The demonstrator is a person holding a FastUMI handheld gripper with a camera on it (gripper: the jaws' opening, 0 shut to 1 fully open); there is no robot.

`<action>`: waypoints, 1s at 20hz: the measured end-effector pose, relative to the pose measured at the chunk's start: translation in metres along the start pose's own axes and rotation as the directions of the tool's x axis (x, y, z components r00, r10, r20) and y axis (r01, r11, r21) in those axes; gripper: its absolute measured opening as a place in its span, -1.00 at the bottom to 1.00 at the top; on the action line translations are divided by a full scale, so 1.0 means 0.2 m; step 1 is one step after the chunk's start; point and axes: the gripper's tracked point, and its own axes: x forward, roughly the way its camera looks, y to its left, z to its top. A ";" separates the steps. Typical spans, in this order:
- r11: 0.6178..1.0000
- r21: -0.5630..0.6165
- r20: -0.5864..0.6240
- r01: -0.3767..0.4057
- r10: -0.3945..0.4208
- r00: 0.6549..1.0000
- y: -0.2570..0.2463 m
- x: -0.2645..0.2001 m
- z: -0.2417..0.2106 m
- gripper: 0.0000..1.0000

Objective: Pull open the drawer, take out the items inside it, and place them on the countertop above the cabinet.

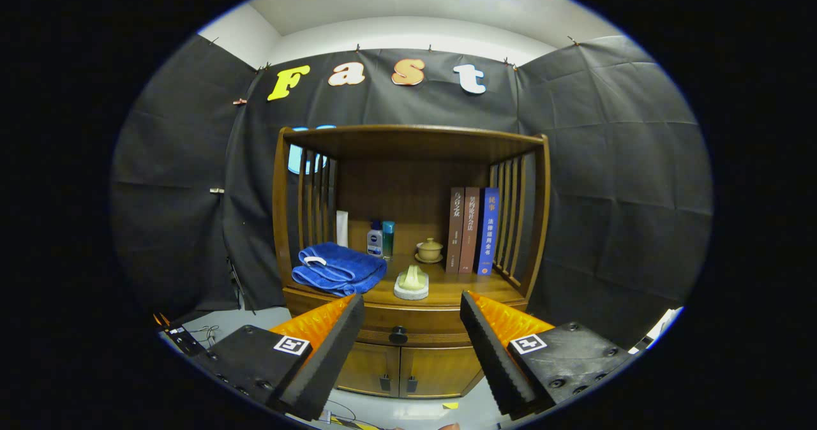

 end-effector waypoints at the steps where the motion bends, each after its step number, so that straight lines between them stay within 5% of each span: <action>1: 1.000 0.001 0.012 0.006 -0.006 1.000 -0.01 -0.04 0.03 0.96; 20: 0.997 0.066 0.027 -0.024 0.023 0.999 0.02 -0.21 0.16 0.96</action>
